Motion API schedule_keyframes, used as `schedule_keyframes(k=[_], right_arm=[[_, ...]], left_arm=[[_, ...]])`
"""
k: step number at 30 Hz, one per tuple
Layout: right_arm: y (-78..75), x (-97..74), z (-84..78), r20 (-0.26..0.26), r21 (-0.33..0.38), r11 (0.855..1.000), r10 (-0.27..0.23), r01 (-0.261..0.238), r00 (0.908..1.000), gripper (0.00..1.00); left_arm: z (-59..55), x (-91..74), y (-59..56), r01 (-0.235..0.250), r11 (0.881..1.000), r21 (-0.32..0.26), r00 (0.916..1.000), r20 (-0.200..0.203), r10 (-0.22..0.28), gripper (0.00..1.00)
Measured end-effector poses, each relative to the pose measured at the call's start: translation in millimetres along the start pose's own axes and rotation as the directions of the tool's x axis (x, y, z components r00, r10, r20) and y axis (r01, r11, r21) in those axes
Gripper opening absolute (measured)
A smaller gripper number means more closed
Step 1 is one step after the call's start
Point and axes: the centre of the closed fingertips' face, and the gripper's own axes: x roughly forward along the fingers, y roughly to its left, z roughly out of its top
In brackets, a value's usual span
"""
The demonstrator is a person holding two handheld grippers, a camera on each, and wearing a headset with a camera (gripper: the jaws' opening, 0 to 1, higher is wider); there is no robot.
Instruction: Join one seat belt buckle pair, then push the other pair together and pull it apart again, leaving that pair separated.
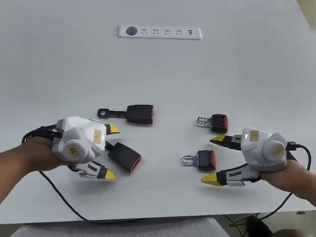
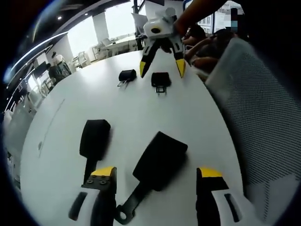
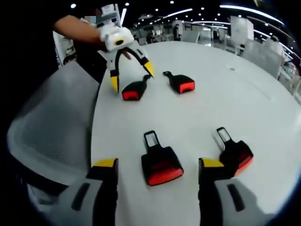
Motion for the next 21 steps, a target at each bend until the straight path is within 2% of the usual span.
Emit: schedule_keyframes(k=[6,8,10,17,21], right_arm=[[-2.9,-0.9,-6.3,-0.021,-0.010,1.000,0.020,-0.020,0.9996,0.66],[-4.2,-0.6,-8.9,-0.036,-0.031,0.999,0.023,-0.024,0.9991,0.64],[-5.2,0.9,-10.1,-0.040,-0.022,0.999,0.030,-0.031,0.9988,0.61],[1.3,7.0,-12.2,-0.066,-0.054,0.996,0.067,-0.070,0.9956,0.51],[-0.3,7.9,-10.4,-0.061,-0.072,0.995,0.069,-0.073,0.9957,0.45]], left_arm=[[-3.8,10.0,6.8,0.030,0.999,0.043,0.9994,-0.020,-0.029,0.65],[-3.5,12.6,9.0,0.042,0.999,0.035,0.9990,-0.015,-0.041,0.62],[-2.3,14.2,9.4,0.051,0.998,0.033,0.9986,-0.012,-0.051,0.58],[1.0,14.8,4.1,0.092,0.996,0.009,0.9957,0.001,-0.092,0.51],[3.5,14.1,5.3,0.076,0.997,-0.009,0.9971,0.007,-0.076,0.49]])
